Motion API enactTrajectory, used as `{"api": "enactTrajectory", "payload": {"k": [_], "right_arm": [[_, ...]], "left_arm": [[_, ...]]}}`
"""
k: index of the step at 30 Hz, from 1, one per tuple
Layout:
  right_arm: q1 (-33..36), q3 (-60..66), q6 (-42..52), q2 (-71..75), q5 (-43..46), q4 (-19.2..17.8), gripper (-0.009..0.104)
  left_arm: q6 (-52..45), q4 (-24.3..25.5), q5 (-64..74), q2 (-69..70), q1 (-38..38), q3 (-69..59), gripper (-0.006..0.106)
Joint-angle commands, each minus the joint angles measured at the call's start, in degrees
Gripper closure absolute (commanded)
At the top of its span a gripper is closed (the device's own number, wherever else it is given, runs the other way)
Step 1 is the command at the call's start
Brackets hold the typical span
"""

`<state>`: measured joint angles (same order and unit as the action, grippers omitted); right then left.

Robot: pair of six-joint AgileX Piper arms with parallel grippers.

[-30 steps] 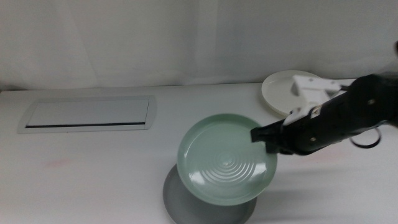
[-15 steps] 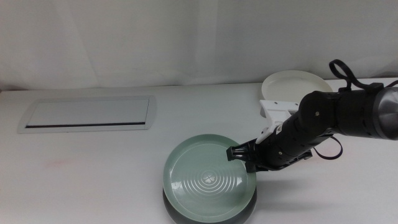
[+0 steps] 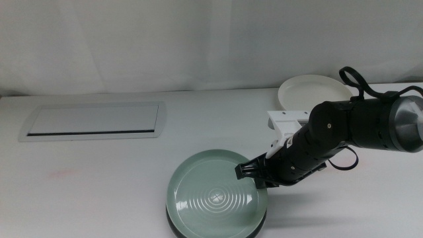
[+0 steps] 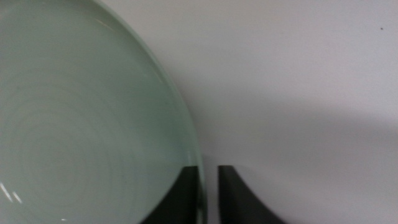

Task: Stack the three bowls on top of each other.

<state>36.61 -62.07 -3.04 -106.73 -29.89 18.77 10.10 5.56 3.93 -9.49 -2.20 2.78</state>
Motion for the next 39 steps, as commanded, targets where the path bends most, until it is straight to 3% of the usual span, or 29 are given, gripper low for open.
{"api": "enactTrajectory", "payload": {"k": [1, 3, 5, 6, 12, 18, 23, 29, 36, 39], "right_arm": [[0.35, -0.23, 0.73, 1.07, -0.54, -1.25, 0.068], [0.35, -0.23, 1.82, 2.12, -0.43, -1.25, 0.040], [0.35, -0.81, 1.93, 3.50, -0.79, -1.56, 0.003], [0.35, -1.23, 1.93, 4.23, -0.79, -2.32, -0.009], [-1.51, -6.34, 0.61, 11.45, -4.02, -10.33, -0.008], [-10.55, -10.99, -6.04, 20.43, -11.97, -23.42, -0.008], [-22.00, -10.99, -5.71, 26.66, -22.66, -27.21, -0.008], [-24.77, -10.99, -5.55, 31.12, -27.02, -34.51, -0.008], [-24.99, -10.99, -5.78, 29.30, -19.78, -34.01, -0.008], [-26.20, -11.11, -5.89, 26.34, -16.65, -32.05, -0.008]], "left_arm": [[0.44, -0.38, -0.38, 0.15, -0.15, -0.22, 0.103], [0.44, -0.38, -0.38, 0.15, -0.15, -0.22, 0.103], [0.19, -0.38, -0.38, 0.15, -0.15, -0.22, 0.103], [0.19, -0.38, -0.38, 0.15, -0.15, -0.22, 0.103], [-0.45, -0.38, -0.38, 0.15, -0.15, -0.22, 0.103], [-0.45, -0.38, -0.38, 0.15, -0.15, -0.22, 0.103], [-0.45, -0.38, -0.38, 0.15, -0.15, -0.22, 0.103], [-0.45, -0.38, -0.38, 0.15, -0.15, -0.22, 0.103], [-0.45, -0.38, -0.38, 0.15, -0.15, -0.22, 0.103], [-0.45, -0.38, -0.38, 0.15, -0.15, -0.22, 0.103]]}}
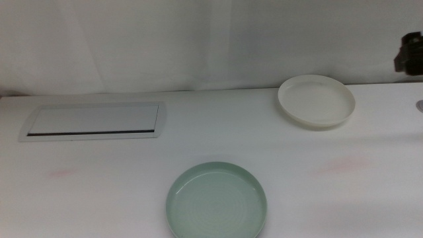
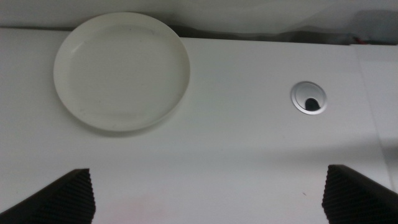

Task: Stack the three bowls on top of each other.

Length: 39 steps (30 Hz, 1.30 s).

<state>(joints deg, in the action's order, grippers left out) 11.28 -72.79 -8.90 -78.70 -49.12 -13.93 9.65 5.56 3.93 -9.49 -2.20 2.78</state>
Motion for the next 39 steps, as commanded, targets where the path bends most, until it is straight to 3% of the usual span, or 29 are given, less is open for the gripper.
{"api": "enactTrajectory", "payload": {"k": [1, 5, 13, 20, 31, 39], "right_arm": [[-1.54, -0.39, 0.35, -2.73, 3.24, 1.28, -0.008], [-3.64, -1.68, 3.32, -8.17, 5.77, 3.96, -0.008], [-3.87, -8.38, 3.19, -20.67, 10.29, 4.48, -0.008], [-5.99, -17.28, 1.81, -33.35, 11.41, 10.38, -0.008], [-5.99, -19.17, 1.17, -41.64, 14.09, 10.51, -0.007], [-5.99, -19.17, -0.31, -45.49, 16.07, 10.51, 0.002]], "left_arm": [[0.00, -0.38, -0.38, 0.15, -0.15, -0.22, 0.103], [0.00, -0.38, -0.32, 0.15, -0.15, -0.22, 0.103], [0.00, -0.38, 0.61, 0.15, -0.15, -0.22, 0.103], [0.00, -0.38, 0.61, 0.15, -0.15, -0.22, 0.103], [0.00, -0.38, 0.61, 0.15, -0.15, -0.22, 0.103], [0.00, -0.38, 0.61, 0.15, -0.15, -0.22, 0.103]]}}
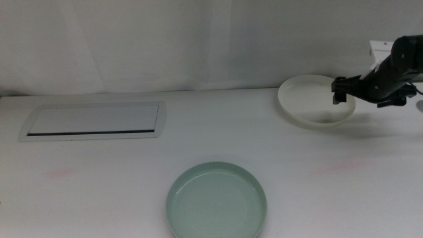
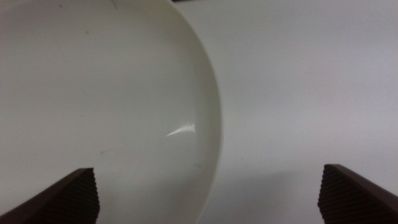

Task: Stack the three bowls on top of each other.

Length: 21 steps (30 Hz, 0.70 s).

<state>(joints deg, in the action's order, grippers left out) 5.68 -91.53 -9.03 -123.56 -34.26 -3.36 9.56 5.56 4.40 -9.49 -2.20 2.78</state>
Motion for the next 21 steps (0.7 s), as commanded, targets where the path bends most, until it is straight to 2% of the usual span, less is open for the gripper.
{"api": "enactTrajectory", "payload": {"k": [1, 6, 10, 12, 16, 21], "right_arm": [[-0.39, -0.43, -0.18, -0.97, 1.53, -0.06, 0.003], [-0.39, -0.43, -0.37, -2.27, 3.12, 0.23, 0.007], [-0.39, -0.43, -1.08, -3.66, 2.89, 0.68, 0.024], [-0.39, -0.43, -1.50, -4.00, 2.75, 0.68, 0.041], [-0.50, -0.43, -1.50, -4.03, 2.63, 0.68, 0.098], [-0.64, -0.43, -2.70, -4.03, 2.49, 1.05, 0.097]], "left_arm": [[0.08, -0.38, 0.13, 0.15, -0.15, -0.22, 0.103], [0.08, -0.38, 0.13, 0.15, -0.15, -0.22, 0.103], [0.08, -0.38, 0.13, 0.15, -0.15, -0.22, 0.103], [0.08, -0.38, 0.13, 0.15, -0.15, -0.22, 0.103], [0.08, -0.38, 0.13, 0.15, -0.15, -0.22, 0.103], [0.08, -0.38, 0.13, 0.15, -0.15, -0.22, 0.103]]}}
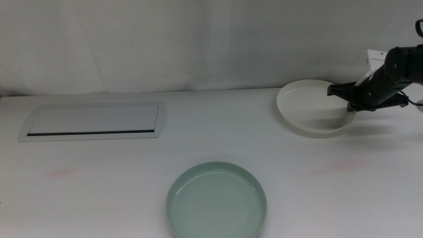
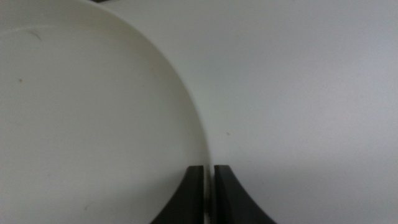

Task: Stack the three bowls on top of each other.

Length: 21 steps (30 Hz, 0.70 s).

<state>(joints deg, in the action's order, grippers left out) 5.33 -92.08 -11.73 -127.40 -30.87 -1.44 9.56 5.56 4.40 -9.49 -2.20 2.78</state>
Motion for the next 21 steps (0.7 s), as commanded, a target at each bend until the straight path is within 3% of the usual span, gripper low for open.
{"api": "enactTrajectory", "payload": {"k": [1, 9, 16, 21], "right_arm": [[-0.30, 0.11, -0.24, -0.08, -0.90, -0.87, 0.097], [-1.52, -0.01, 0.17, 2.43, -1.62, 0.00, 0.097], [-4.33, -0.01, 9.65, 6.04, -5.74, 8.87, 0.097], [-4.49, -0.01, 12.52, 10.47, -8.46, 8.73, 0.097]], "left_arm": [[0.08, -0.38, 0.13, 0.15, -0.15, -0.22, 0.103], [0.08, 0.02, 0.13, 0.15, -0.15, -0.22, 0.103], [0.08, 0.02, 0.13, 0.15, -0.15, -0.22, 0.103], [0.08, 0.02, 0.13, 0.15, -0.15, -0.22, 0.103]]}}
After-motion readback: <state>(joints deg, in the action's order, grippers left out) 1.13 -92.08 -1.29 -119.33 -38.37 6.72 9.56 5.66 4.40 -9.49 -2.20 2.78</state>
